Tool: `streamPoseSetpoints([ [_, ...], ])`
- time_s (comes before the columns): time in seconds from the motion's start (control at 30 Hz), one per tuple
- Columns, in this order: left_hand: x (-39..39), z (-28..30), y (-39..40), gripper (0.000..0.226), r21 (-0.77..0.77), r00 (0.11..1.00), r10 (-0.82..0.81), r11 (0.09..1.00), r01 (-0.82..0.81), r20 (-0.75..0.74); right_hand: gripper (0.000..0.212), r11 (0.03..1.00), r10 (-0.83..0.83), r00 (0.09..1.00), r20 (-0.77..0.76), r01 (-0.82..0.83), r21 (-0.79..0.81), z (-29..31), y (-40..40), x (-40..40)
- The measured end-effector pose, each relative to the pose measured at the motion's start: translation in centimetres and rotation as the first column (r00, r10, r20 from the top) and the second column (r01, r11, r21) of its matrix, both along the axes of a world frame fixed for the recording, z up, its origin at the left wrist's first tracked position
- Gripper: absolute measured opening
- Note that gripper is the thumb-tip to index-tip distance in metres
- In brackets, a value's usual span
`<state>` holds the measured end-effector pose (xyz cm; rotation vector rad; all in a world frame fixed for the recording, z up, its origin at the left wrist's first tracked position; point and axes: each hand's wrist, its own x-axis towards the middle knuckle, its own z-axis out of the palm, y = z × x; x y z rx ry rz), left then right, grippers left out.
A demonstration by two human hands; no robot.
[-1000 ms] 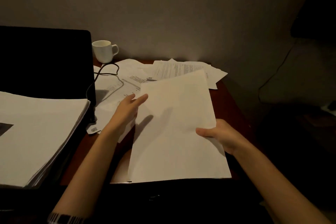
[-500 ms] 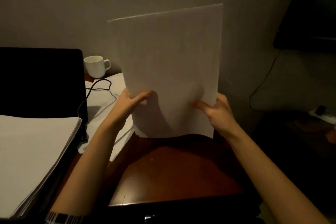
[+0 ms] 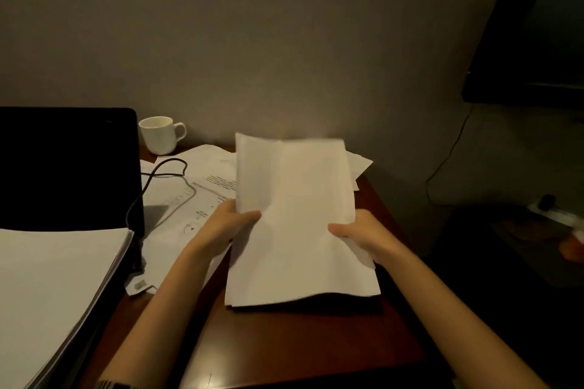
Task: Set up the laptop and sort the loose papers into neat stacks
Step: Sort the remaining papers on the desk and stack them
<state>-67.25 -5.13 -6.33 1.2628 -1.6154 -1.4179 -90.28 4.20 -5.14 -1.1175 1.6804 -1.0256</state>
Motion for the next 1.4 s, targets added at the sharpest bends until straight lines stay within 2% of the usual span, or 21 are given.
streamPoseSetpoints([
  [0.07, -0.8, -1.1, 0.7, 0.014, -0.049, 0.999, 0.035, 0.998, -0.033, 0.04, 0.035, 0.996, 0.005, 0.996, -0.09, 0.003, 0.085, -1.3, -0.4, 0.1],
  [0.13, -1.4, -1.7, 0.7, 0.019, -0.173, 0.995, 0.097, 0.981, -0.091, 0.025, 0.035, 0.998, -0.034, 0.99, -0.134, 0.041, 0.049, -2.1, -0.6, 0.4],
  [0.23, -1.5, -0.7, 0.8, 0.018, -0.425, 0.969, 0.234, 0.872, -0.245, -0.079, 0.024, 0.967, -0.195, 0.974, -0.114, 0.172, -0.189, -2.0, -0.7, 0.9],
  [0.33, -1.8, 1.0, 1.5, 0.022, -0.576, 0.944, 0.244, 0.749, -0.328, -0.221, 0.019, 0.844, -0.354, 0.934, -0.05, 0.296, -0.447, -0.5, -0.8, 1.8],
  [0.47, -2.3, 3.6, 0.8, 0.038, -0.716, 0.944, 0.216, 0.615, -0.329, -0.248, 0.014, 0.723, -0.431, 0.903, -0.004, 0.342, -0.6, 1.7, -1.5, 3.4],
  [0.53, -2.2, 4.4, 0.4, 0.046, -0.755, 0.948, 0.194, 0.572, -0.319, -0.254, 0.031, 0.701, -0.457, 0.889, -0.007, 0.356, -0.619, 2.0, -1.8, 3.9],
  [0.6, -1.8, 4.0, 0.5, 0.06, -0.683, 0.933, 0.126, 0.649, -0.335, -0.338, 0.038, 0.702, -0.471, 0.882, -0.004, 0.373, -0.607, 1.6, -2.0, 4.0],
  [0.67, -1.2, 2.5, 0.4, 0.071, -0.556, 0.921, 0.15, 0.758, -0.341, -0.36, 0.02, 0.725, -0.386, 0.922, 0.039, 0.329, -0.605, 0.6, -1.8, 3.9],
  [0.7, -0.9, 1.6, 0.1, 0.068, -0.497, 0.933, 0.169, 0.808, -0.316, -0.317, 0.017, 0.737, -0.329, 0.942, 0.067, 0.301, -0.605, -0.3, -1.7, 3.7],
  [0.77, -0.3, 0.2, -0.3, 0.05, -0.349, 0.959, 0.166, 0.906, -0.24, -0.228, 0.032, 0.767, -0.254, 0.964, 0.079, 0.25, -0.59, -2.2, -1.6, 3.4],
  [0.83, 0.1, -0.8, -0.5, 0.034, -0.242, 0.974, 0.132, 0.954, -0.175, -0.186, 0.028, 0.809, -0.249, 0.964, 0.089, 0.257, -0.529, -3.3, -1.7, 3.6],
  [0.93, 0.7, -0.3, -0.1, 0.013, -0.208, 0.967, 0.1, 0.966, -0.15, -0.236, 0.025, 0.845, -0.232, 0.964, 0.129, 0.265, -0.464, -2.7, -2.6, 3.7],
  [1.0, 1.6, 0.1, -0.6, 0.013, -0.228, 0.969, 0.105, 0.961, -0.157, -0.226, 0.026, 0.864, -0.169, 0.984, 0.051, 0.173, -0.473, -1.7, -3.6, 3.7],
  [1.1, 2.7, 0.2, -1.6, 0.006, -0.157, 0.946, 0.234, 0.949, -0.272, -0.226, 0.027, 0.917, -0.051, 0.995, 0.083, 0.079, -0.392, -0.6, -5.6, 3.6],
  [1.17, 2.9, 0.3, -1.8, 0.009, -0.056, 0.886, 0.367, 0.916, -0.397, -0.284, 0.03, 0.949, -0.077, 0.988, 0.131, 0.113, -0.295, -0.3, -7.0, 3.2],
  [1.2, 3.0, 0.3, -1.9, 0.017, -0.012, 0.848, 0.429, 0.89, -0.455, -0.311, 0.03, 0.957, -0.106, 0.99, 0.089, 0.126, -0.261, -0.4, -7.8, 2.8],
  [1.23, 3.2, 0.4, -2.0, 0.03, 0.038, 0.81, 0.484, 0.864, -0.502, -0.332, 0.026, 0.962, -0.128, 0.991, -0.044, 0.113, -0.249, -0.6, -8.6, 2.4],
  [1.27, 3.5, 0.4, -2.3, 0.037, 0.074, 0.782, 0.518, 0.846, -0.527, -0.348, 0.022, 0.969, -0.121, 0.958, -0.26, 0.057, -0.239, -1.0, -9.5, 1.7],
  [1.3, 3.8, 0.2, -2.7, 0.041, 0.094, 0.769, 0.533, 0.838, -0.537, -0.353, 0.026, 0.979, -0.075, 0.865, -0.496, -0.03, -0.2, -1.3, -10.5, 1.0],
  [1.33, 4.0, 0.0, -2.9, 0.043, 0.103, 0.761, 0.545, 0.83, -0.548, -0.35, 0.041, 0.983, -0.004, 0.73, -0.684, -0.122, -0.136, -1.5, -11.5, 0.3],
  [1.4, 4.2, 0.0, -2.9, 0.043, 0.102, 0.765, 0.549, 0.829, -0.55, -0.338, 0.074, 0.972, 0.14, 0.502, -0.854, -0.233, 0.022, -1.5, -13.5, -0.7],
])
